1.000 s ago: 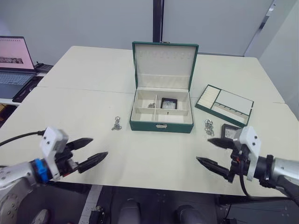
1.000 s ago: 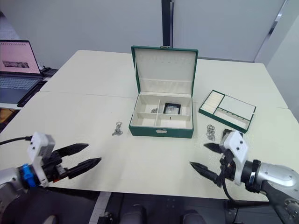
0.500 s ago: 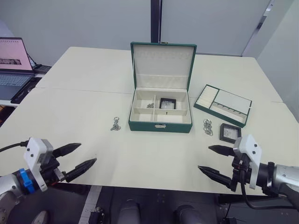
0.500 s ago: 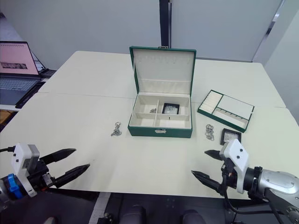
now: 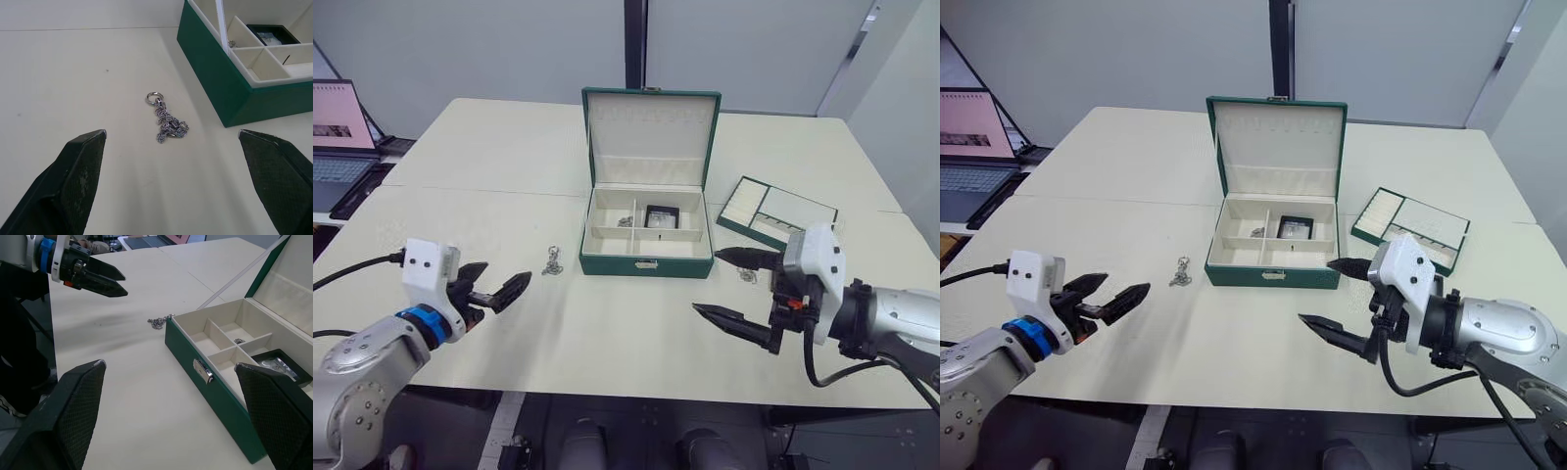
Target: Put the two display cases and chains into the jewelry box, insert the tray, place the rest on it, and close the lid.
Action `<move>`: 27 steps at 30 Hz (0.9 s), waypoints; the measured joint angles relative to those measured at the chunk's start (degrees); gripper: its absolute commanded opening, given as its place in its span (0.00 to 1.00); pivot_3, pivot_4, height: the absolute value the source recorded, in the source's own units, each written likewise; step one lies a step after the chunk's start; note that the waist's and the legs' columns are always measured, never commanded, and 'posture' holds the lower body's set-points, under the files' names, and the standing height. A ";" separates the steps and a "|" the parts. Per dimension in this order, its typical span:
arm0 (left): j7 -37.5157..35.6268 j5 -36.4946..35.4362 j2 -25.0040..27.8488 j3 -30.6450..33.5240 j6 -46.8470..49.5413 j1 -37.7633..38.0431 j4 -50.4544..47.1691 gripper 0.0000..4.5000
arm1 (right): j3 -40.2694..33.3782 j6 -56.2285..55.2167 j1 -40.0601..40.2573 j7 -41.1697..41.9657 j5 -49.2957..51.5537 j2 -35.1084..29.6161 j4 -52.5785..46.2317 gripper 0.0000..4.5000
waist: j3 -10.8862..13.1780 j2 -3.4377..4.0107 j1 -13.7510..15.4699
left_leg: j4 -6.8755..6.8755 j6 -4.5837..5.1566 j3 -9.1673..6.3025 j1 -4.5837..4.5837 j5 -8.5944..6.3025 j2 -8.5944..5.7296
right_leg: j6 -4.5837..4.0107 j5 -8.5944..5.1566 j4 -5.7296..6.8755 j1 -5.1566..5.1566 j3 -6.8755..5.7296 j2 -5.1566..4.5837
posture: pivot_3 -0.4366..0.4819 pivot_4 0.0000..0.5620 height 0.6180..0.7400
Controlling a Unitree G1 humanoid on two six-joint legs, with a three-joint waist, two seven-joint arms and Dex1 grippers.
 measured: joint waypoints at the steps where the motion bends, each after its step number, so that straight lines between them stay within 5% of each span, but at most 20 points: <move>1: 0.55 0.09 -0.10 -0.52 0.00 -0.07 -0.10 1.00 | 0.26 0.19 -0.26 -0.05 0.14 0.00 0.01 1.00 | 0.00 0.00 -0.01 | 0.00 0.00 0.00 0.00 0.00 0.01 | 0.00 0.00 0.00 0.00 0.00 0.00 | 0.48 0.27 0.89; 13: 8.61 10.27 -4.87 -13.72 -2.78 -7.93 8.76 1.00 | 1.01 0.91 -2.00 -0.07 0.06 -0.71 0.97 1.00 | 0.00 0.01 0.04 | 0.02 -0.01 0.02 0.00 0.01 -0.02 | 0.00 0.00 0.00 0.01 0.00 0.00 | 0.48 0.27 0.89; 27: 6.99 21.48 -8.97 -23.67 -14.36 -16.69 25.93 1.00 | 0.89 1.23 -3.27 -0.20 -0.03 -2.28 1.31 1.00 | -0.01 0.03 0.28 | 0.03 -0.10 0.06 0.00 0.06 -0.03 | 0.00 0.01 0.01 0.03 0.01 -0.01 | 0.48 0.27 0.89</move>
